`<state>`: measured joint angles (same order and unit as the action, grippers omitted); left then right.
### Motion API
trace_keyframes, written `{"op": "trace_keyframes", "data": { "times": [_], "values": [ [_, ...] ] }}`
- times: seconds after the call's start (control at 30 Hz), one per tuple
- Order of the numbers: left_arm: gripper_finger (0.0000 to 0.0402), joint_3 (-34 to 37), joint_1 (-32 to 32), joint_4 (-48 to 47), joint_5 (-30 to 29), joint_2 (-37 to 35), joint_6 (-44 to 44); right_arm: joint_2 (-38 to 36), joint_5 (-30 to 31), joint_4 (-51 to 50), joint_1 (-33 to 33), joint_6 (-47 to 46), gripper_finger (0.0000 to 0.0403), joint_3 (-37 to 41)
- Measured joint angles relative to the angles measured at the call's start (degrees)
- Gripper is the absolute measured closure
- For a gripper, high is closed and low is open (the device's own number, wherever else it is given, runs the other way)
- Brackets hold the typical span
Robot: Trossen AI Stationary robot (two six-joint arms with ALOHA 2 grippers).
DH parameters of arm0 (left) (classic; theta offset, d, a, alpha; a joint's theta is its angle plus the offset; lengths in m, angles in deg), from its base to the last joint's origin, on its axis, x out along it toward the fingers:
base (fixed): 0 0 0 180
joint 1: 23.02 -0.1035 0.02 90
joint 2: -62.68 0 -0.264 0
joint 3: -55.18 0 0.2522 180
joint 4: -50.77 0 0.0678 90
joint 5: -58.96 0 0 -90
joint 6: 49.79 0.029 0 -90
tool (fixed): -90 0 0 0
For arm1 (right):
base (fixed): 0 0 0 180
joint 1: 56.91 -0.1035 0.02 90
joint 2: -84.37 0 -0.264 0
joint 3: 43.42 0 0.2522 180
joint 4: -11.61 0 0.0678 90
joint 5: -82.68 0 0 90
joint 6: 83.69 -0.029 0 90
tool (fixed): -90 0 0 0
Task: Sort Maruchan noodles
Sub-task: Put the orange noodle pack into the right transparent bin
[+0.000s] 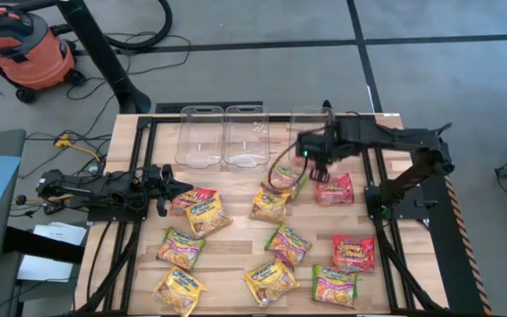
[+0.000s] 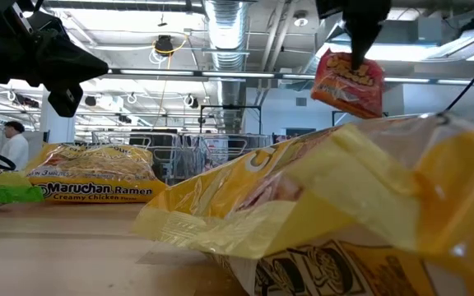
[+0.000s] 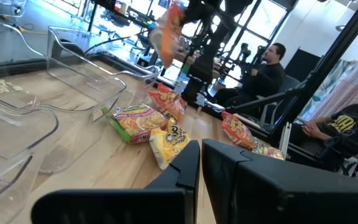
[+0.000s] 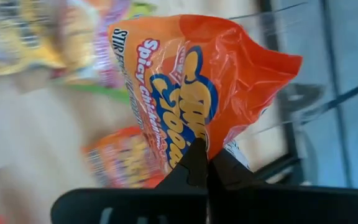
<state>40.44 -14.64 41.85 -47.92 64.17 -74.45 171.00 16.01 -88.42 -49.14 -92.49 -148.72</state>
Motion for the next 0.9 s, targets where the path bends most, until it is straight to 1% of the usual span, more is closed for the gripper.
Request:
{"op": "trace_keyframes", "data": {
  "times": [0.13,0.27,0.37,0.47,0.63,0.8,0.9],
  "values": [
    [0.0395,0.01,-0.02,-0.01,-0.41,0.0,0.01,0.0,2.82,4.38,6.14,8.7,0.0399,-0.01],
    [0.0395,0.0,0.0,0.0,-0.42,0.01,0.01,0.0,4.72,11.63,12.13,17.85,0.0399,-0.01],
    [0.0395,0.0,-0.01,0.0,-0.43,0.0,0.01,0.0,5.27,17.22,15.77,23.44,0.0399,-0.01],
    [0.0395,0.01,0.0,0.0,-0.42,-0.01,0.01,0.0,5.29,20.25,18.95,27.68,0.0399,-0.01],
    [0.0395,0.01,-0.01,0.0,-0.44,0.0,0.01,1.86,5.31,23.17,23.28,31.17,0.0399,0.0],
    [0.0395,0.0,-0.01,0.0,-0.44,-0.01,0.01,5.69,5.29,23.28,26.49,31.43,0.0399,-0.01],
    [0.0395,0.01,-0.02,0.0,-0.44,-0.01,0.01,8.32,5.29,23.3,27.35,31.34,0.0399,0.03]
  ]
}}
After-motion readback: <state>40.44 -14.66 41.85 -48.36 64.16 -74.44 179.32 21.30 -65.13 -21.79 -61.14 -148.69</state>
